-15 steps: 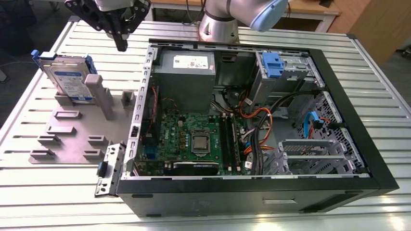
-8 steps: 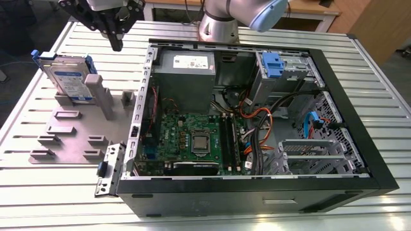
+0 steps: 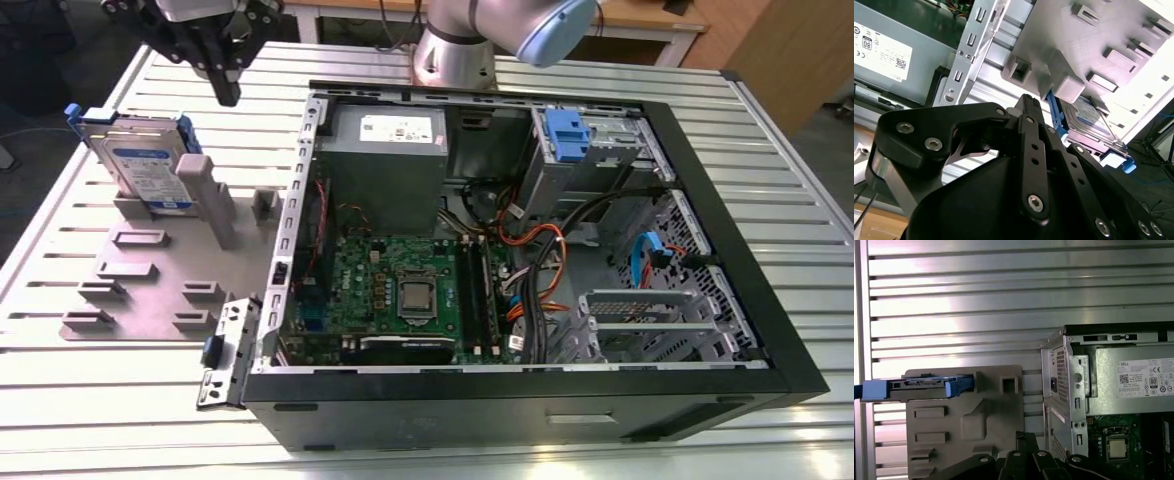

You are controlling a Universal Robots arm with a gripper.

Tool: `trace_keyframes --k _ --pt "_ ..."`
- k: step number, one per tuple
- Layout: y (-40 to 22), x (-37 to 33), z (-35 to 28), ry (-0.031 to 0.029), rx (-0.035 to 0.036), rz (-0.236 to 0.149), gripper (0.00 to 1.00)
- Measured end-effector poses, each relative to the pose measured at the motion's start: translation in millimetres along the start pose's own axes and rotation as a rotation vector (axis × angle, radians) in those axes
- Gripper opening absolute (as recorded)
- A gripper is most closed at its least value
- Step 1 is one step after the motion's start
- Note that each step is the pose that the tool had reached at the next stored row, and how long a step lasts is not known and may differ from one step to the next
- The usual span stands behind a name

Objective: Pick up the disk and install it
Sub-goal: 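Reach for the disk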

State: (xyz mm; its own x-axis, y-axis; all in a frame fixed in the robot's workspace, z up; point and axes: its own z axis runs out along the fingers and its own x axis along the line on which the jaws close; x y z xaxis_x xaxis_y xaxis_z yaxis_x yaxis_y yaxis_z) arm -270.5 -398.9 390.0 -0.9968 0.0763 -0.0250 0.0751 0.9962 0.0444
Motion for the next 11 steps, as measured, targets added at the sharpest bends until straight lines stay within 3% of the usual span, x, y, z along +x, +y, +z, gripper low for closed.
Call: trace_keyframes --k 11 --pt "-1.7 21.9 -0.4 -0.0018 -0.0002 0.0 0.11"
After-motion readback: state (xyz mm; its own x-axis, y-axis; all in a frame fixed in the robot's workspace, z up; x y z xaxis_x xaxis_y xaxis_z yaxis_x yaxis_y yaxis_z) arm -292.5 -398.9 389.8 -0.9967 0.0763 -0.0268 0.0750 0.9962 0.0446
